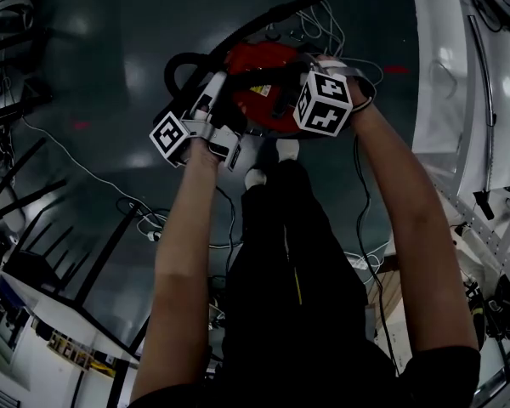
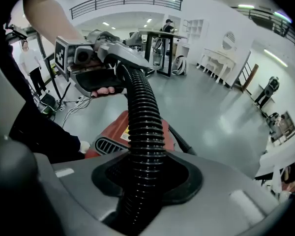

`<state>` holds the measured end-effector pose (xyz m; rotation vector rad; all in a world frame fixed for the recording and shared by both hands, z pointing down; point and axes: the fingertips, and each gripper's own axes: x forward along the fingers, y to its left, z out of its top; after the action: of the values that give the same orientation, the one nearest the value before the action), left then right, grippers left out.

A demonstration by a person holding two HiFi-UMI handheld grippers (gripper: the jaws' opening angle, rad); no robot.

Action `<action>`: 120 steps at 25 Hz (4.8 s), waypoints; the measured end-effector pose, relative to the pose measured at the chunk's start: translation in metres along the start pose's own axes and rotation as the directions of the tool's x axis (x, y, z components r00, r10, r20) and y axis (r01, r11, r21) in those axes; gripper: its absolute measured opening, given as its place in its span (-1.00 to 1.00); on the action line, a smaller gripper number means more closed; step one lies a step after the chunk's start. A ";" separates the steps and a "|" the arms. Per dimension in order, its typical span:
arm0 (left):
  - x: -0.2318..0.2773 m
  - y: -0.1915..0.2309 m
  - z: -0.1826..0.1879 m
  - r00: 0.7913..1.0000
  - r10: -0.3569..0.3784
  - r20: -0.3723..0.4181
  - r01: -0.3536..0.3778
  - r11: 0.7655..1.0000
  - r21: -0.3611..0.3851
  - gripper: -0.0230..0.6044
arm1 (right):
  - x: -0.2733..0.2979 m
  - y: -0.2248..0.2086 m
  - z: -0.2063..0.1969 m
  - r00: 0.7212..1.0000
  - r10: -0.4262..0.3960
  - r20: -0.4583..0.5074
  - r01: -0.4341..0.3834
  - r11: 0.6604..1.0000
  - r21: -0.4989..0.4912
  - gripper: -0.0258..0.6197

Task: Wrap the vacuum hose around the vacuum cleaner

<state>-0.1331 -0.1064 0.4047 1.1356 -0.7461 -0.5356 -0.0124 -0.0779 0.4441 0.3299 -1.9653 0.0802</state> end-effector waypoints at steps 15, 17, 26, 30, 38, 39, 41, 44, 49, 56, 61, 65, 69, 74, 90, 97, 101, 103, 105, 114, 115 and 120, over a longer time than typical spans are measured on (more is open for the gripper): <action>-0.004 -0.012 -0.017 0.993 -0.014 -0.115 0.019 0.999 0.045 -0.12 | -0.010 0.015 -0.002 0.996 -0.085 0.001 0.085 0.994 0.074 -0.46; -0.011 -0.008 -0.018 0.994 -0.004 -0.110 0.009 0.999 0.043 -0.05 | -0.012 0.023 0.000 0.995 -0.099 0.002 0.099 0.993 0.067 -0.46; -0.034 0.018 -0.026 0.994 0.067 -0.081 -0.068 0.998 -0.007 0.04 | -0.010 0.050 -0.005 0.996 -0.089 -0.019 0.089 0.996 0.019 -0.47; -0.045 0.028 -0.016 0.996 0.091 -0.014 -0.091 0.996 -0.019 -0.35 | -0.005 0.070 0.001 0.996 -0.083 -0.014 0.083 0.996 0.009 -0.47; -0.056 0.051 -0.010 0.981 0.191 0.021 -0.190 0.980 -0.056 -0.36 | -0.003 0.082 0.002 0.996 -0.089 -0.011 0.089 0.996 0.024 -0.29; -0.057 0.052 -0.009 0.979 0.200 0.029 -0.198 0.978 -0.057 -0.36 | -0.003 0.084 0.002 0.996 -0.093 -0.012 0.093 0.995 0.031 -0.28; -0.062 0.055 -0.006 0.971 0.235 0.051 -0.233 0.971 -0.056 -0.36 | -0.004 0.087 0.002 0.995 -0.095 -0.015 0.096 0.994 0.045 -0.25; -0.074 0.066 0.003 0.948 0.306 0.087 -0.302 0.951 -0.059 -0.38 | -0.005 0.094 -0.001 0.996 -0.081 -0.024 0.083 0.994 0.071 -0.17; -0.085 0.074 0.018 0.927 0.353 0.127 -0.347 0.935 -0.070 -0.39 | -0.005 0.101 -0.007 0.995 -0.089 -0.037 0.092 0.991 0.102 -0.15; -0.093 0.084 0.031 0.893 0.414 0.175 -0.414 0.909 -0.038 -0.38 | -0.009 0.104 -0.023 0.989 -0.140 -0.049 0.147 0.975 0.167 -0.14; -0.094 0.090 0.033 0.895 0.419 0.153 -0.422 0.907 -0.017 -0.37 | -0.016 0.103 -0.041 0.982 -0.183 -0.045 0.189 0.959 0.210 -0.17; -0.087 0.088 0.031 0.907 0.400 0.130 -0.402 0.915 -0.011 -0.37 | -0.022 0.097 -0.045 0.969 -0.243 -0.047 0.247 0.959 0.141 -0.34; -0.073 0.078 0.023 0.926 0.358 0.122 -0.357 0.933 -0.032 -0.38 | -0.030 0.071 -0.055 0.950 -0.301 -0.086 0.311 0.940 0.140 -0.37; -0.044 0.061 0.020 0.940 0.302 0.156 -0.298 0.953 -0.048 -0.38 | -0.033 0.037 -0.069 0.938 -0.325 -0.123 0.343 0.925 0.167 -0.41; 0.018 0.041 0.032 0.953 0.266 0.148 -0.262 0.964 -0.042 -0.36 | -0.046 -0.003 -0.079 0.949 -0.274 -0.155 0.309 0.906 0.290 -0.43; 0.025 0.042 0.030 0.947 0.280 0.155 -0.277 0.960 -0.040 -0.37 | -0.038 -0.016 -0.087 0.968 -0.216 -0.128 0.242 0.938 0.250 -0.43; 0.026 0.037 0.024 0.944 0.279 0.178 -0.273 0.960 -0.054 -0.39 | -0.037 -0.022 -0.092 0.984 -0.161 -0.076 0.175 0.955 0.238 -0.43; 0.028 0.034 0.017 0.946 0.271 0.177 -0.268 0.962 -0.045 -0.39 | -0.037 -0.021 -0.098 0.989 -0.135 -0.060 0.146 0.959 0.243 -0.43; 0.031 0.031 0.009 0.949 0.264 0.172 -0.261 0.964 -0.038 -0.39 | -0.036 -0.019 -0.105 0.992 -0.117 -0.054 0.126 0.960 0.251 -0.43; 0.050 0.030 -0.035 0.962 0.252 0.103 -0.254 0.967 -0.001 -0.41 | -0.037 -0.030 -0.153 0.972 -0.170 -0.162 0.196 0.968 0.160 -0.44; 0.049 0.031 -0.034 0.960 0.253 0.117 -0.256 0.967 0.005 -0.41 | -0.033 -0.030 -0.153 0.973 -0.165 -0.158 0.190 0.969 0.158 -0.44; 0.029 0.035 -0.016 0.951 0.246 0.187 -0.252 0.968 0.008 -0.41 | -0.014 -0.031 -0.133 0.976 -0.170 -0.135 0.186 0.975 0.118 -0.43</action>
<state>-0.1017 -0.1049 0.4412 1.0103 -1.0471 -0.4193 0.1195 -0.0778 0.4828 0.5730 -1.8034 0.1106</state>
